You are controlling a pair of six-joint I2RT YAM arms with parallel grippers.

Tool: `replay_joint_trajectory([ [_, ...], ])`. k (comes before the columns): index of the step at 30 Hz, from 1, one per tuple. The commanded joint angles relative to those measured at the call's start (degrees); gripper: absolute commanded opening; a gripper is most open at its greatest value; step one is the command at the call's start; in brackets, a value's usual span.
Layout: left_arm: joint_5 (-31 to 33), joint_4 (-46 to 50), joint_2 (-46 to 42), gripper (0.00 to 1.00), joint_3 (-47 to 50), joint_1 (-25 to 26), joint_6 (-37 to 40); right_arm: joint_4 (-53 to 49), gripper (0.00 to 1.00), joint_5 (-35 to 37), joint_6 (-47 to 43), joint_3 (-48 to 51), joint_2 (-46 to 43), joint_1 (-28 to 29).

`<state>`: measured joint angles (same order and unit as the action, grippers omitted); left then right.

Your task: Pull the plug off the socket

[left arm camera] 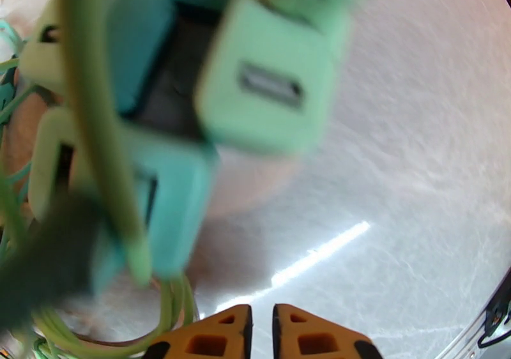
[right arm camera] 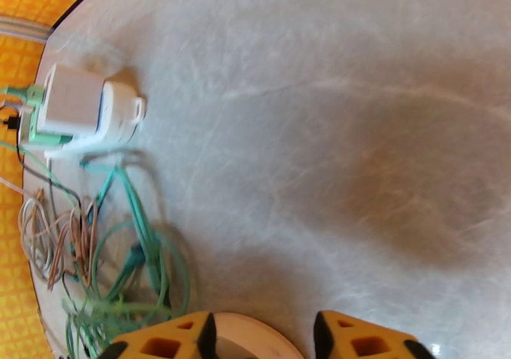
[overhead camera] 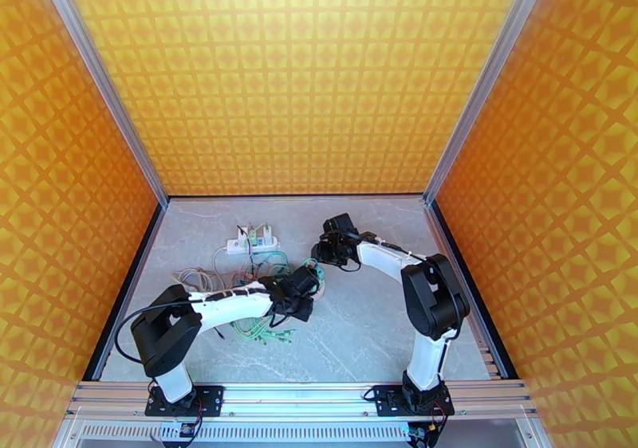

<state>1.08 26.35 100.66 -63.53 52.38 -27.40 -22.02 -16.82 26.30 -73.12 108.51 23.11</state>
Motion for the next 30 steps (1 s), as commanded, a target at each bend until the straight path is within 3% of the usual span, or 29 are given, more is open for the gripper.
replay_joint_trajectory([
  [1, 0.66, 0.16, 0.86, 0.16, 0.96, -2.78, 1.11, -0.53, 0.43, -4.19, -1.16, 3.77, -1.64, 0.06],
  [20, 2.39, -0.2, 2.56, 0.19, -0.8, -10.67, 14.73, 8.16, 0.43, -5.74, 6.29, 23.21, -16.1, 0.27],
  [30, -1.12, -0.56, 9.26, 0.2, -10.86, -11.27, 18.43, 6.96, 0.44, -3.59, 5.7, 25.02, -18.42, 0.8],
])
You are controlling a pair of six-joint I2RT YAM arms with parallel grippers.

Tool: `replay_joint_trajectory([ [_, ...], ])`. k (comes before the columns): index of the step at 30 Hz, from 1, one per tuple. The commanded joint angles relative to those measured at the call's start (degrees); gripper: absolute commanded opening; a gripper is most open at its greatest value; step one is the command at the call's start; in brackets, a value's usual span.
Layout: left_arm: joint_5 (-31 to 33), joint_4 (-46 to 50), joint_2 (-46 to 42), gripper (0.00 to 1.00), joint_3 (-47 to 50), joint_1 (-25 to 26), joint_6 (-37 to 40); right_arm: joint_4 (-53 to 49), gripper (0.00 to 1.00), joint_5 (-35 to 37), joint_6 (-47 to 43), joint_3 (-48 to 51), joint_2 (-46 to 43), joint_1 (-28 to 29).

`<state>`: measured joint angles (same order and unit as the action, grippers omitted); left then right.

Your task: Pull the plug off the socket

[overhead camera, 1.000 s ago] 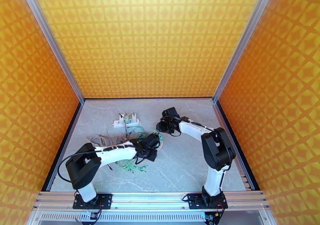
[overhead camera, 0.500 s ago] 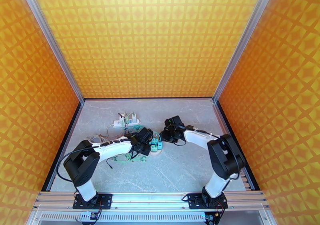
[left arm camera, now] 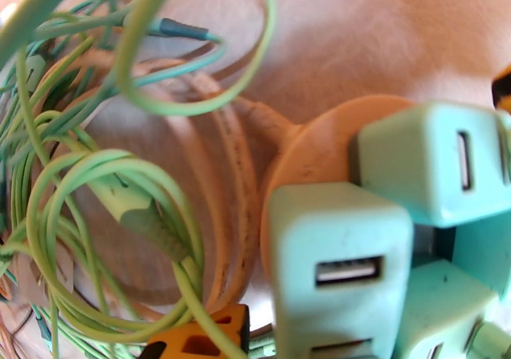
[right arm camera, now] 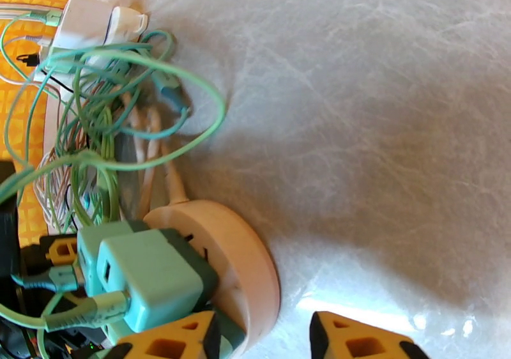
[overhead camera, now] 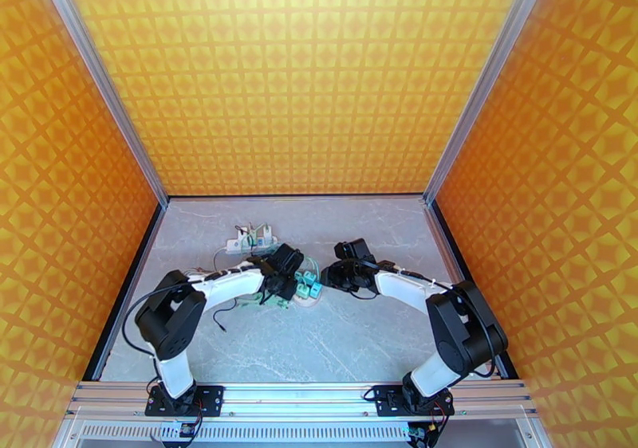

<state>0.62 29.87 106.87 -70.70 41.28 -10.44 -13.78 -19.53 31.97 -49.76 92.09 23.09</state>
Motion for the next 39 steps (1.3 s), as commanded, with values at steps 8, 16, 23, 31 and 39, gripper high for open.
replay_joint_trajectory([
  [8, -3.19, -2.35, 8.14, 0.21, -10.83, 3.53, 3.75, -3.52, 0.43, 2.8, 0.05, 5.65, -6.79, 0.82],
  [16, -3.17, 0.03, 5.28, 0.28, -9.48, 2.85, 2.24, -4.16, 0.51, 7.57, 1.26, 11.88, -14.18, 0.82],
  [23, -3.17, 0.11, -4.43, 0.38, -2.08, 1.53, -2.98, -9.4, 0.58, 17.46, -3.15, 11.6, -22.5, 0.74],
  [31, -3.27, -1.24, -12.73, 0.51, 5.31, 0.68, -12.52, -8.53, 0.61, 20.73, -10.78, 14.78, -32.41, 4.9],
  [39, -7.84, -7.31, -18.71, 0.54, 9.94, -1.32, -22.54, -7.68, 0.67, 27.1, -15.9, 11.7, -27.32, 17.78],
])
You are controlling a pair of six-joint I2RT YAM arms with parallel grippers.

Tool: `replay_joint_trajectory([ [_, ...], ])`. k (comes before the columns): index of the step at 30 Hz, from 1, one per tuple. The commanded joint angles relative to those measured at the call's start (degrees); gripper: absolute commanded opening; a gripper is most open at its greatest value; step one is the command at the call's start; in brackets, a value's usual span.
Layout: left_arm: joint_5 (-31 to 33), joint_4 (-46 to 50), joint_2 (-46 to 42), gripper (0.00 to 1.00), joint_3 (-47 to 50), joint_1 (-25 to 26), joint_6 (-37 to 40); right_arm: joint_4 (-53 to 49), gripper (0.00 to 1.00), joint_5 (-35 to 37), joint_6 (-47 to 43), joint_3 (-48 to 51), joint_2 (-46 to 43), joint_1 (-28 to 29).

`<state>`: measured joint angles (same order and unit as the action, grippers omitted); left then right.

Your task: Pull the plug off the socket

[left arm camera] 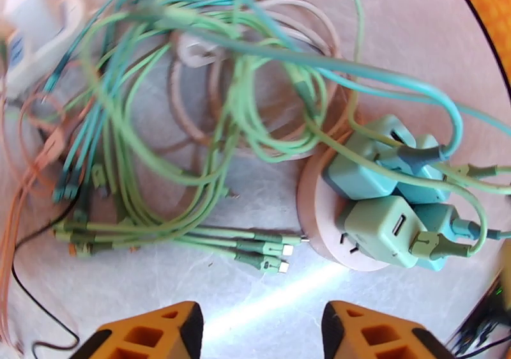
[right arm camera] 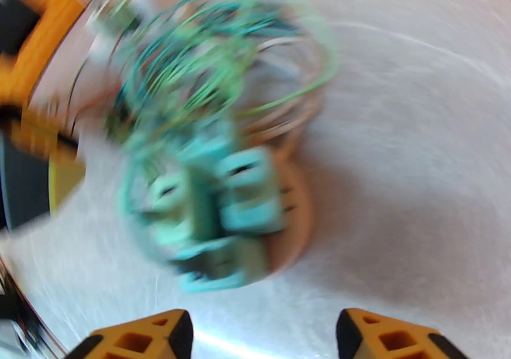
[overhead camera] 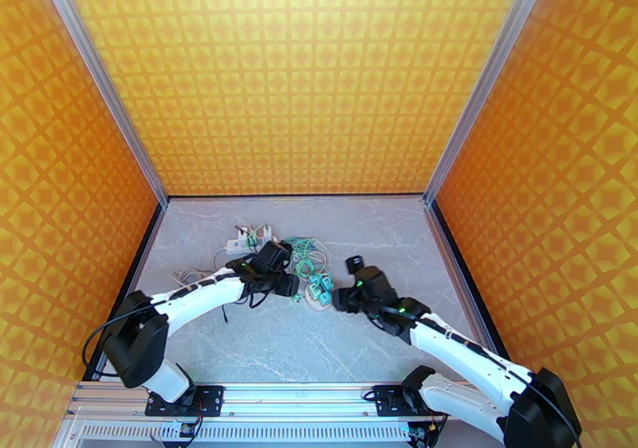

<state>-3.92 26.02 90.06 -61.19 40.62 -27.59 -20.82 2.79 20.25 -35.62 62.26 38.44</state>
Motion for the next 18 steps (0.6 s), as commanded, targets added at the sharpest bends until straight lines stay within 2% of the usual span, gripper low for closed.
replay_joint_trajectory([
  [1, -4.43, -4.11, -2.04, 0.54, 0.46, -0.8, -5.77, -0.89, 0.67, 5.2, -4.7, -3.39, 3.92, 2.89],
  [9, -9.93, -9.87, -0.89, 0.54, 1.86, -0.94, -10.13, -0.01, 0.68, 6.18, -8.32, -6.57, 11.74, 4.1],
  [18, -14.09, -13.45, 3.4, 0.52, 1.87, -0.9, -12.2, 3.29, 0.61, 6.48, -10.14, -6.13, 15.24, 4.27],
])
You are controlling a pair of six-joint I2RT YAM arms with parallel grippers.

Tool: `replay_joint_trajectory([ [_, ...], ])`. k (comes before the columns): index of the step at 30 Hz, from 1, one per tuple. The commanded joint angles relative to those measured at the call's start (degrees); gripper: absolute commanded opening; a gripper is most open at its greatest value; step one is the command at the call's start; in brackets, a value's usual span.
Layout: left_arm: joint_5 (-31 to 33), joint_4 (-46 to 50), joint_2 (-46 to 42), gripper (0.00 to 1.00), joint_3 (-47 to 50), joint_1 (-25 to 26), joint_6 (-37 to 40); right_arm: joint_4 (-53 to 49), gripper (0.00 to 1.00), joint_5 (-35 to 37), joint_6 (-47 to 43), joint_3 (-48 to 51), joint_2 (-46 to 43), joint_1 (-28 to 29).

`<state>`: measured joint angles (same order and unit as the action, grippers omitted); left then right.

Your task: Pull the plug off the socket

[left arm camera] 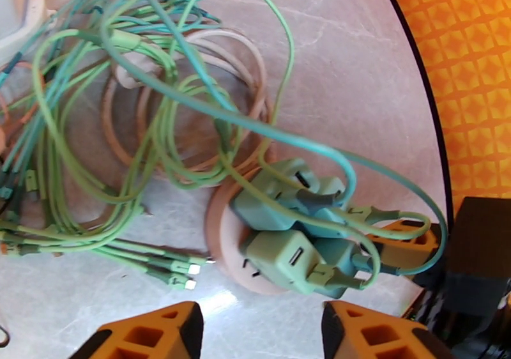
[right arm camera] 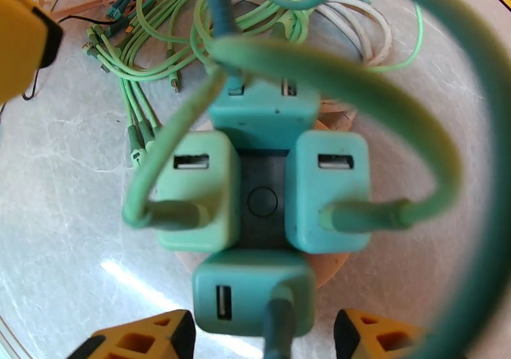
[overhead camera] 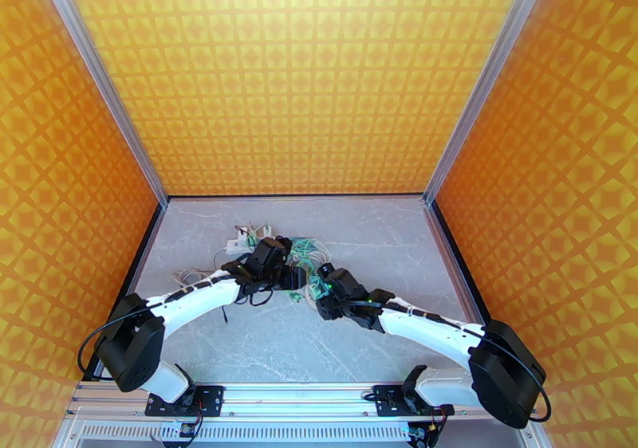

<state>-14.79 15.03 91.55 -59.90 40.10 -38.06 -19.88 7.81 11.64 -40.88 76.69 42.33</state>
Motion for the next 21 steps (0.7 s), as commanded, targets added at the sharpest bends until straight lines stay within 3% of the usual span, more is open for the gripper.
replay_joint_trajectory([
  [1, -3.95, -3.04, 2.58, 0.52, 0.57, -0.36, -2.16, 2.7, 0.61, 1.42, -1.7, -0.95, 0.96, 0.39],
  [9, -9.06, -6.87, 7.45, 0.48, -0.59, -0.37, -3.82, 3.61, 0.52, 1.87, -2.49, -1.57, 3.58, 0.4],
  [21, -9.21, -4.8, 11.41, 0.49, -3.66, -0.33, -1.93, 3.97, 0.43, 2.47, -2.06, -1.4, 3.91, 0.39],
])
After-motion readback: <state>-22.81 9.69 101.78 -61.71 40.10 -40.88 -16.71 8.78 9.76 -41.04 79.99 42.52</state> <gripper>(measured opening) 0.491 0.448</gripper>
